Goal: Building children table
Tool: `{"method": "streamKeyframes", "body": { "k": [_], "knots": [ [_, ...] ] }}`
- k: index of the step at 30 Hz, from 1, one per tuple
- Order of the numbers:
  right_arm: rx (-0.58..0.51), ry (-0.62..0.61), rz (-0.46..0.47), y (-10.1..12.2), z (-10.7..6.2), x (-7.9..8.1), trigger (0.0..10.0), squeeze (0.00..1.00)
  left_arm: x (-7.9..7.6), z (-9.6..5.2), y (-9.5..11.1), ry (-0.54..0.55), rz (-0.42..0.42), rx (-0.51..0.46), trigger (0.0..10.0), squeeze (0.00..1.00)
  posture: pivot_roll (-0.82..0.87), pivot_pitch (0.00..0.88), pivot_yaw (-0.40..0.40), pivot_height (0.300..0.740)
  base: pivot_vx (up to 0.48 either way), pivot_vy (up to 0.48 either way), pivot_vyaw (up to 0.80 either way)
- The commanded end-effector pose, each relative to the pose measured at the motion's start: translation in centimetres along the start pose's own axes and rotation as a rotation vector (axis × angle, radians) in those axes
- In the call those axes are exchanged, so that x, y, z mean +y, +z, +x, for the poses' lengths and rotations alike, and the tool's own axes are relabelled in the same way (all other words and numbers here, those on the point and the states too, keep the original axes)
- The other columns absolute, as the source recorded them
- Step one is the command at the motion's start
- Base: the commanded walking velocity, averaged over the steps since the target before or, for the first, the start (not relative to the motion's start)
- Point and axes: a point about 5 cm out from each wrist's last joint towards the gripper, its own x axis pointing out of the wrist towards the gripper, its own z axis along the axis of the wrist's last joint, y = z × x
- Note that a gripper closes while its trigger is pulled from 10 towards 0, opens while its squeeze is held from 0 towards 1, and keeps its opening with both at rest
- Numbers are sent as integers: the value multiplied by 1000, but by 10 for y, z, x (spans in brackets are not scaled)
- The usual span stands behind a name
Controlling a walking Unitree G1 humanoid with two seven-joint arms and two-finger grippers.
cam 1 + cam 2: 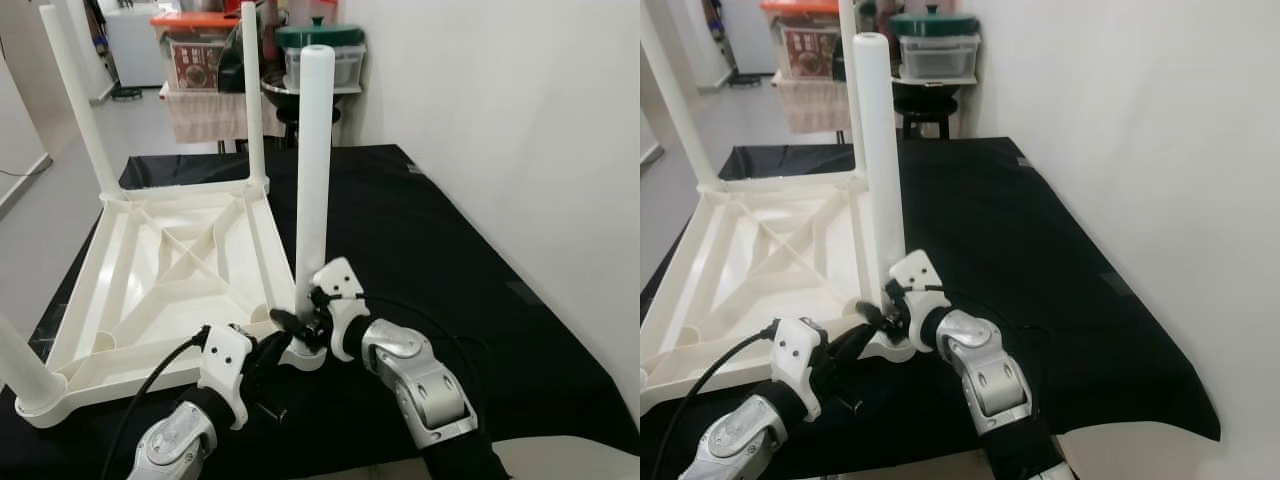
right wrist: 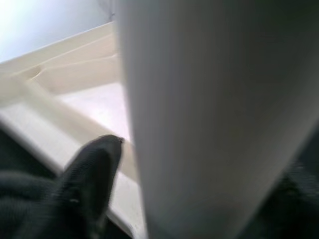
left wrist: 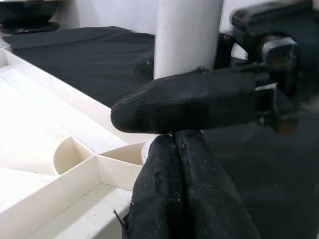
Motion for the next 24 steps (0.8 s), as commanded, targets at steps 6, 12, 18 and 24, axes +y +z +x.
{"method": "streamKeyframes", "body": {
  "k": [6, 12, 18, 24],
  "knots": [
    [-120, 339, -44, 31, -14, -32, 10000, 0, 0, 3, 1, 4, -3, -10, 10000, 0, 44, 0, -79, 740, 0, 0, 0],
    [-85, 467, -63, 36, -14, -45, 10000, 0, -2, 3, 1, 3, -3, -9, 10000, 0, 52, 0, -80, 740, 0, 0, 0],
    [-109, 495, -19, 40, -12, -48, 0, 0, -3, 2, 1, 0, -1, -7, 10000, 0, 58, 0, -79, 740, 0, 0, 0],
    [-131, 511, 2, 34, -15, -54, 0, 0, -3, 2, 1, -1, 3, -4, 10000, 0, 57, 0, -72, 740, 0, 0, 0]
  ]
}}
